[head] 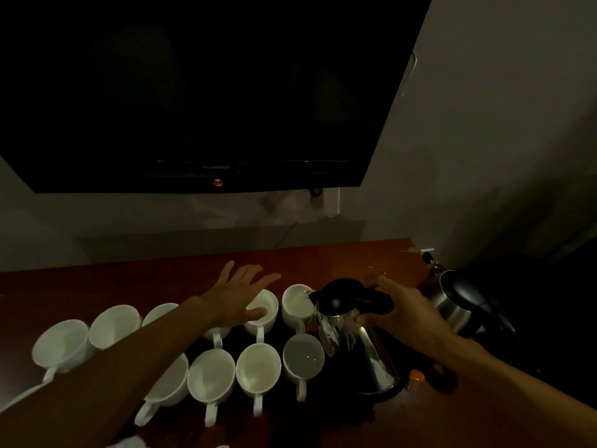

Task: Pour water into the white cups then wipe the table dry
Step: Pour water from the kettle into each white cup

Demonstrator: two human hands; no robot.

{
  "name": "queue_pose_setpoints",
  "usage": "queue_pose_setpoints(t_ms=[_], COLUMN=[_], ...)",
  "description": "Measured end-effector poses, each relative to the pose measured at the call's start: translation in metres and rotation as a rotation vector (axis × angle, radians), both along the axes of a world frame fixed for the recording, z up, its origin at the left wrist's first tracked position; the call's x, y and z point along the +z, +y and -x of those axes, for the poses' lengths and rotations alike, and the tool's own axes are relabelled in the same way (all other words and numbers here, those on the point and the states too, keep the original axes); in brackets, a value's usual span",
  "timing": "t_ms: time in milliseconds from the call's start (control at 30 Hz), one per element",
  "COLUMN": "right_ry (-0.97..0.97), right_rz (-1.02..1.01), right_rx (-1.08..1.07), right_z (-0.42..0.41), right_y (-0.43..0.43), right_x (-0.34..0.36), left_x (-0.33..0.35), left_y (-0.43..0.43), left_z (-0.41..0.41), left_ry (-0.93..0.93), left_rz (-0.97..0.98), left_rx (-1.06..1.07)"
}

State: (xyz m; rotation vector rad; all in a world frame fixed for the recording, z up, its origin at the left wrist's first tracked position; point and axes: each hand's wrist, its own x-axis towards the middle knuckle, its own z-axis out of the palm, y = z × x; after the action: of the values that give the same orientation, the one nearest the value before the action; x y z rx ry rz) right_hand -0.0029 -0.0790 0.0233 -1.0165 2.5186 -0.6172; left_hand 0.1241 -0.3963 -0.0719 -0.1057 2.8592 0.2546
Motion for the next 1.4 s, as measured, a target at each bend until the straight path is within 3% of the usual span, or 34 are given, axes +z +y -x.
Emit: queue_pose_setpoints(t_ms=[1400], right_ry=[0.015], right_rz=[-0.025], right_rx=[0.008], right_z=[0.005], right_y=[-0.004], right_x=[-0.010], left_x=[0.015], left_y=[0.003], left_z=[-0.011], left_ry=[-0.010], left_rz=[0.035], left_rx=[-0.005])
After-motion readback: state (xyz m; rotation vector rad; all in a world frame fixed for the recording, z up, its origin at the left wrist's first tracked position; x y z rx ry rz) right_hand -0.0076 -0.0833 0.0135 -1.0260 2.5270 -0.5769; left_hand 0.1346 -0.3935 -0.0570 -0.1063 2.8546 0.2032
